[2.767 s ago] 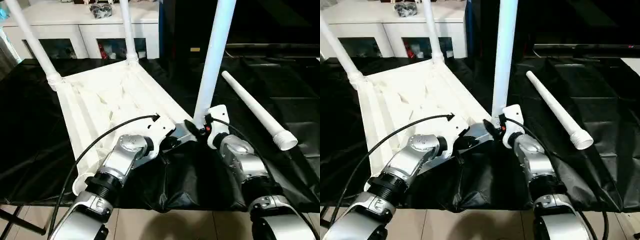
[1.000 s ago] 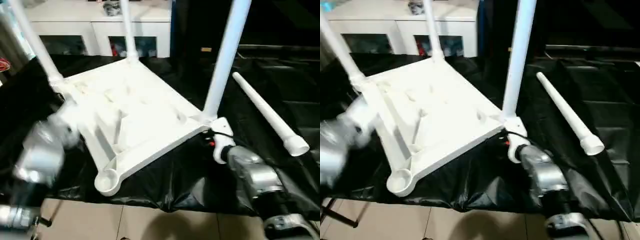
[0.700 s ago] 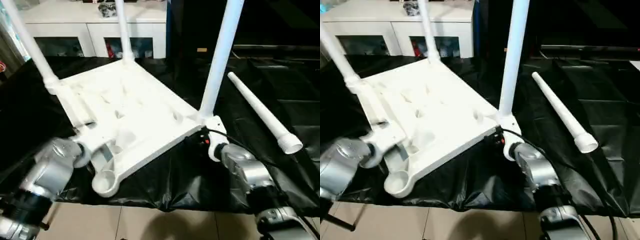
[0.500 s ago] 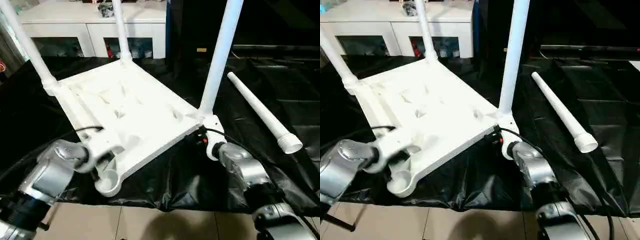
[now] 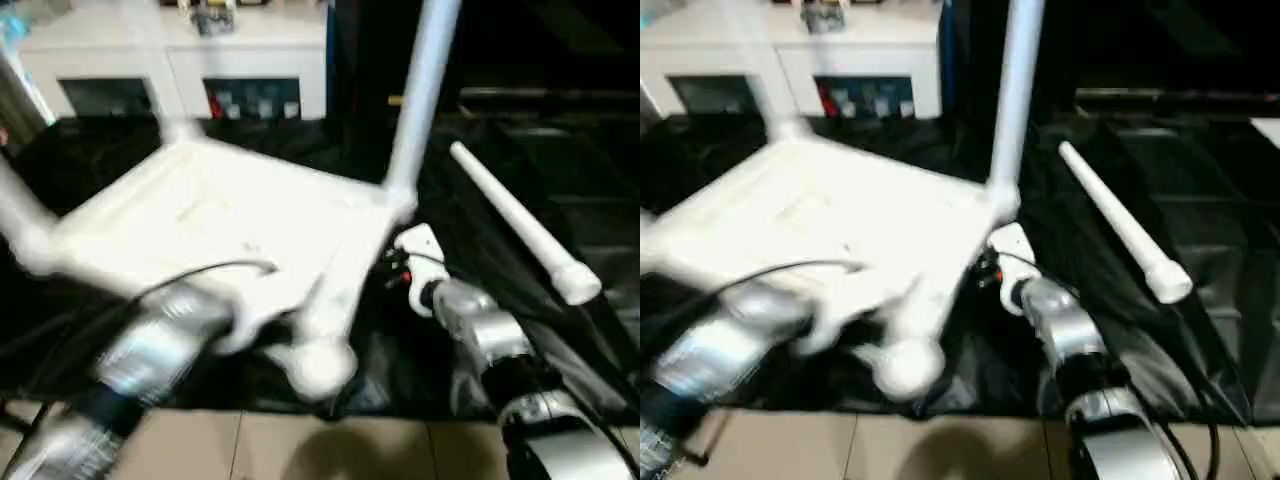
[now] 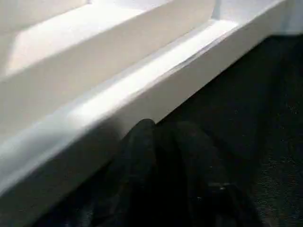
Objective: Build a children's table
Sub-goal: Rotate table base
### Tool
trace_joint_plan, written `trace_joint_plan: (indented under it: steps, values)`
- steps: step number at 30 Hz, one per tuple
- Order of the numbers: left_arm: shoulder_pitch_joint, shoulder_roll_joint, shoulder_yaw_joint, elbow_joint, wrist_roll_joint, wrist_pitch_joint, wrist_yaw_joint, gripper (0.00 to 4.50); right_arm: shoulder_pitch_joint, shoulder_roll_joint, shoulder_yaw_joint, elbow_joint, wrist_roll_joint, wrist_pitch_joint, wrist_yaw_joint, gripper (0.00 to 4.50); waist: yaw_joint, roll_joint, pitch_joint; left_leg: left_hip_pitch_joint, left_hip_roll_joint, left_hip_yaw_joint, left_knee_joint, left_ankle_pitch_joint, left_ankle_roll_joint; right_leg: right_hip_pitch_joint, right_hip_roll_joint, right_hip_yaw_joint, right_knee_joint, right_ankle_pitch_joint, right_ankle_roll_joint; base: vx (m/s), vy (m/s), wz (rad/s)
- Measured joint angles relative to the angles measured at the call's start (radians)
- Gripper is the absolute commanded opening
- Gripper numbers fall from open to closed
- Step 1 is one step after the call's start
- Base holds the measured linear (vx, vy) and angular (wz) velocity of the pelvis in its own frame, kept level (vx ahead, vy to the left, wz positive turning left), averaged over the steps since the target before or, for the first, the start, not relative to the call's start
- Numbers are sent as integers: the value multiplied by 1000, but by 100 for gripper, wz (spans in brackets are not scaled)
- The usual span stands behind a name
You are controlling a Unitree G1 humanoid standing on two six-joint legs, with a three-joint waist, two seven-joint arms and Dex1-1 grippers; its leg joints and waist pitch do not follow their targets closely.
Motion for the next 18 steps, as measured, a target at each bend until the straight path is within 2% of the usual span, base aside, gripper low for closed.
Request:
trace_joint_plan:
  steps: [1,4,5,11,15,18]
  values:
    - [-22,-25,-2,52,4,-31,25,0,0,0,0,1,0,-2,0,42,-1,3,-2,3,0,0,0,0,0,3,0,0,0,-2,4,0,0,0]
    - [-72,-77,-2,171,22,-100,107,0,0,-1,-1,4,-1,-6,0,27,-2,7,-4,8,-1,0,-1,0,0,8,0,0,0,-4,6,0,0,0]
    - [-69,-78,4,169,22,-105,131,0,-1,2,-1,3,-1,-7,0,9,-3,8,-5,8,-1,-1,-1,0,0,8,0,-1,0,-4,6,0,0,0]
    - [-24,-76,20,91,25,-80,192,0,0,-4,-2,3,0,-15,6,3,-7,10,-4,4,0,-1,-1,0,0,4,0,-1,0,-4,6,0,0,0]
    - [-20,-95,55,22,3,-55,184,0,0,-41,-46,-39,13,-14,-23,3,2,14,-2,-8,0,-1,1,0,0,-4,-1,-1,-1,0,0,0,0,0]
    - [-20,-96,100,-61,-49,-8,184,41,-2,-78,-87,-77,26,-13,-26,38,8,15,-3,-9,1,-1,1,0,1,-4,0,-2,-1,0,0,0,0,0]
